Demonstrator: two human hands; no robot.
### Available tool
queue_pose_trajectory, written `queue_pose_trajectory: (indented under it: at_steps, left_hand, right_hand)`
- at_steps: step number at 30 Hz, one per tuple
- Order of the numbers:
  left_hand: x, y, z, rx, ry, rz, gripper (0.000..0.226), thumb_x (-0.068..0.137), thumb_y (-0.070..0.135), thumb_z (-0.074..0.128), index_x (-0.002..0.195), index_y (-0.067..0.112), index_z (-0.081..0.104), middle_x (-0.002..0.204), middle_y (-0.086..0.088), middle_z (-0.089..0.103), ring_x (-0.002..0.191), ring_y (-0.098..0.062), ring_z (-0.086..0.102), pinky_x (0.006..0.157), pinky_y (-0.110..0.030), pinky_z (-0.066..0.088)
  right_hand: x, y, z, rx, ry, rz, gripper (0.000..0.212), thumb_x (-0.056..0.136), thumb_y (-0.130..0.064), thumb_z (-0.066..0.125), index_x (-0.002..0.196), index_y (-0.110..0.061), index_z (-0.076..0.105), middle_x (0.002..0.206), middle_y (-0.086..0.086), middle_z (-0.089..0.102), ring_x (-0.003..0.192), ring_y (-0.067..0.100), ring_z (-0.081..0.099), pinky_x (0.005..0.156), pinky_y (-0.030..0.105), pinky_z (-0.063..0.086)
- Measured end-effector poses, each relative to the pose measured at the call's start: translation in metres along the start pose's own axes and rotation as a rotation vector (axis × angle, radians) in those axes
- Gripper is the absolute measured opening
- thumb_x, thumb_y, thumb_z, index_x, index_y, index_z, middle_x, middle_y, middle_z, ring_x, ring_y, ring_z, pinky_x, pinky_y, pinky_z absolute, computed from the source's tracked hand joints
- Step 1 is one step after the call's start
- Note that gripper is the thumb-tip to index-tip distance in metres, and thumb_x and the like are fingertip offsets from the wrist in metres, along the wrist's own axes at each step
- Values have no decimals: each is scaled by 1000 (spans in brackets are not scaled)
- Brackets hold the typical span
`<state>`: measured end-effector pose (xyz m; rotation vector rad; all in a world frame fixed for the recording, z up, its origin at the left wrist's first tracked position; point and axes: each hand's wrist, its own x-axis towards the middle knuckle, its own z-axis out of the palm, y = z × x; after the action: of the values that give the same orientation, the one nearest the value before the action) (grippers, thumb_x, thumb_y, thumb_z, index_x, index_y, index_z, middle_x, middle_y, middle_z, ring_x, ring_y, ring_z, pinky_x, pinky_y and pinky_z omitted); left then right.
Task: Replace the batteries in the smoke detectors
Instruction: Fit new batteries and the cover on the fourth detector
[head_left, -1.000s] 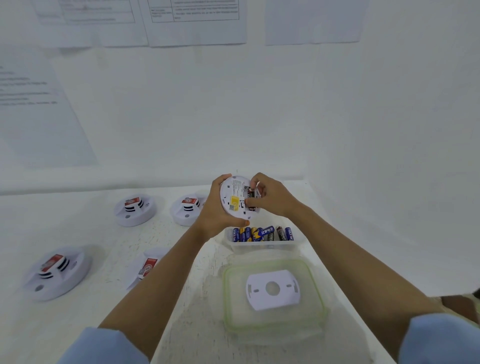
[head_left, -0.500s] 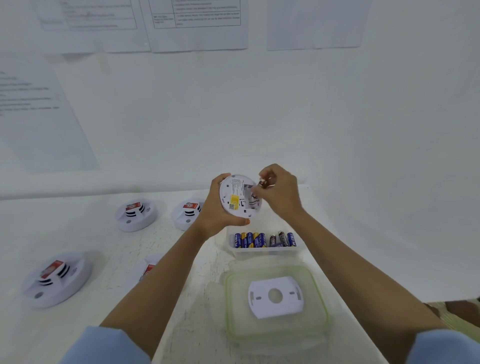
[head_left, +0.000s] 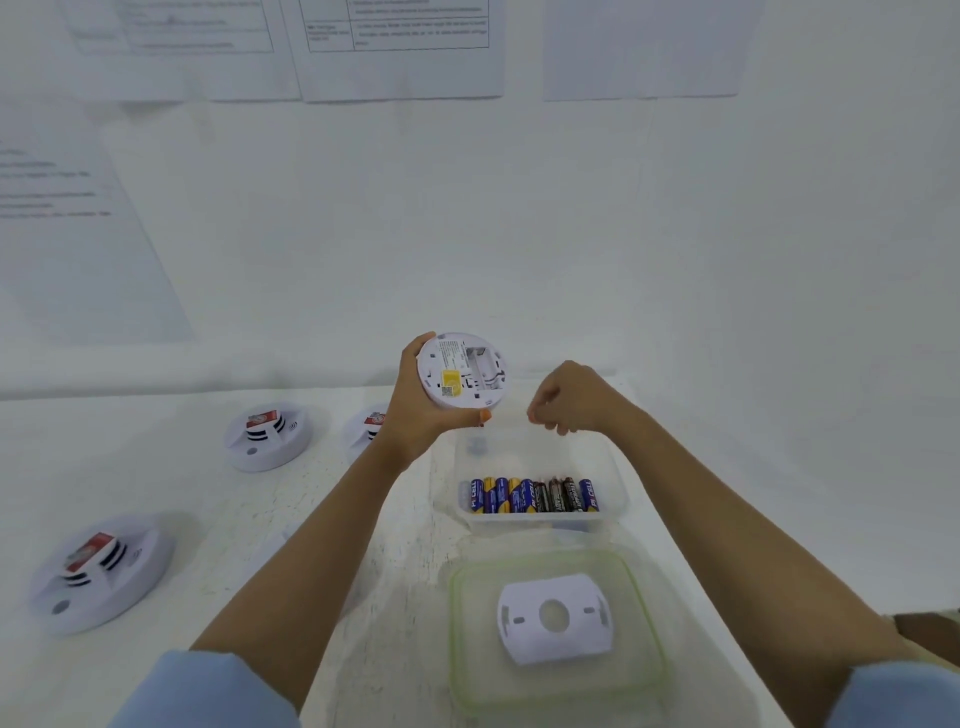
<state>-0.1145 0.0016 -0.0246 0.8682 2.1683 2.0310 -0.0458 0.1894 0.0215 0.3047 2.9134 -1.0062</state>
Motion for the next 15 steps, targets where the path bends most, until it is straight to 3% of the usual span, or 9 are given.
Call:
queue_pose_trajectory:
  at_steps: [3,5,7,9,10,13,15]
  left_hand:
    - [5,-3,2,-12,24,2,98,57,-14,79,134,14,26,119,11,46,112,-7,49,80,-14,52]
    - [6,-5,3,-5,36,-2,103,52,-10,83,136,10,26,119,10,47,111,-4,50,83,-15,51]
    - [7,-7,4,-2,45,-7,104,48,-1,81,136,7,27,118,10,49,108,4,53,86,-16,50]
    - [8,-10,4,-9,47,-17,101,48,1,79,135,6,27,117,11,49,104,11,54,83,-12,49]
    - [9,-12,4,-11,46,-21,100,49,1,78,134,7,27,118,11,49,103,13,53,82,-11,48]
    - [10,-17,3,-6,52,-31,97,50,3,79,133,11,28,118,11,48,106,11,53,82,-10,47]
    - [12,-18,2,6,58,-29,97,51,6,79,134,9,28,119,10,48,108,8,52,85,-11,47]
  right_hand:
    - [27,-10,13,-74,63,-48,21,82,-10,66,100,-1,69,94,11,68,73,17,58,64,21,43]
    - [44,-15,25,-181,3,-76,29,82,-14,66,109,-2,66,108,12,67,88,23,59,70,24,40]
    - [55,-19,34,-262,-116,-107,32,84,-17,65,113,-4,61,108,10,65,85,24,57,61,18,41]
    - [62,-22,41,-268,-223,-93,16,88,-16,59,103,-9,60,90,3,57,67,16,47,45,8,37]
    - [64,-22,44,-270,-264,-88,14,91,-17,56,102,-10,60,87,1,52,68,14,43,47,7,37]
    - [76,-20,53,-284,-327,-145,43,90,-22,57,131,-10,49,116,8,55,96,16,43,86,24,43]
    - [82,-16,56,-268,-300,-183,49,87,-23,62,133,-12,48,131,11,53,110,22,49,100,31,40]
